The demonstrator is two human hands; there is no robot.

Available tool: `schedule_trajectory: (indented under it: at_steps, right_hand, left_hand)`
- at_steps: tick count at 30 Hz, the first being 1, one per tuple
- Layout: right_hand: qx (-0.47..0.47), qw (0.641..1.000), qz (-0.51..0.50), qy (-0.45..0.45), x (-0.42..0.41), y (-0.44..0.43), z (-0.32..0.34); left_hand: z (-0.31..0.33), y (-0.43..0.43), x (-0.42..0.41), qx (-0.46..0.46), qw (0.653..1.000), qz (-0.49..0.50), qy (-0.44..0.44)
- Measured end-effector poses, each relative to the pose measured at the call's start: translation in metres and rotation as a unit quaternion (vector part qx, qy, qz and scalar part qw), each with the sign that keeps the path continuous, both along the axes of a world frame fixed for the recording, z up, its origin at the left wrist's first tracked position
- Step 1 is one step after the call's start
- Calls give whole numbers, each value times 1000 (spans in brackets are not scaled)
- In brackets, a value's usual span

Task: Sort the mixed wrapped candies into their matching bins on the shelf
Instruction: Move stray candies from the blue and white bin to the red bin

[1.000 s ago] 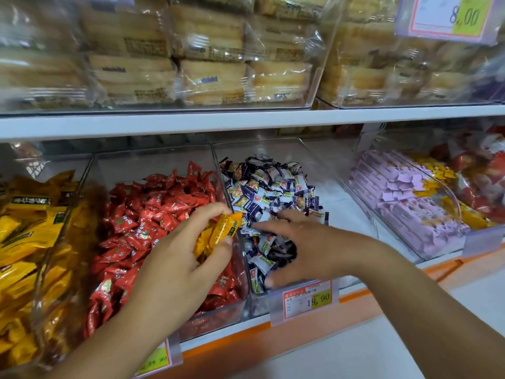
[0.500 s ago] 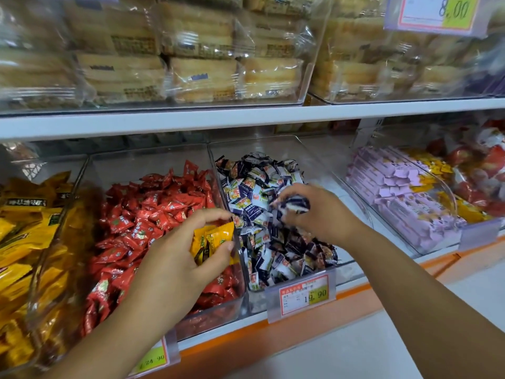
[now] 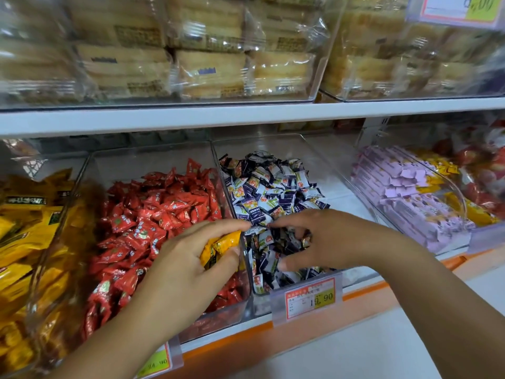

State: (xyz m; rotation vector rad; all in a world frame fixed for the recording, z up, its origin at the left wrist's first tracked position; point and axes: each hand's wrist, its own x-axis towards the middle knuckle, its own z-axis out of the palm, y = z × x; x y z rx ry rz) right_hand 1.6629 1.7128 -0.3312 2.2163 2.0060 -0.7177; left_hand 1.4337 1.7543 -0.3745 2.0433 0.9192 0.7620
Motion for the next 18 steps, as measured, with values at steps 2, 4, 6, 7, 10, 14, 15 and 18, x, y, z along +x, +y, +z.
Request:
schedule_trajectory:
  at_steps: [2, 4, 6, 7, 10, 14, 15, 18]
  right_hand:
    - [11, 1000, 1, 7, -4, 5, -7]
    - [10, 1000, 6, -16, -7, 11, -16]
    - [-6, 999, 13, -35, -12, 15, -22]
    - [-15, 999, 19, -35, -14, 15, -24]
    - [-35, 999, 32, 8, -23, 13, -30]
    - [-5, 999, 32, 30, -25, 20, -39]
    - [2, 999, 28, 43, -24, 22, -41]
    - [10, 993, 6, 116, -19, 23, -43]
  left_hand:
    - [1, -1, 1, -1, 1000, 1, 8]
    - [2, -1, 2, -7, 1000, 0, 10]
    - [3, -1, 2, -17, 1000, -1, 9]
    - [4, -2, 2, -19, 1000, -3, 8]
    - [4, -2, 2, -23, 1000, -7, 0]
    - [7, -4, 2, -39, 999, -13, -10]
    - [8, -4, 2, -45, 999, -13, -13]
    - [11, -5, 3, -36, 999, -6, 5]
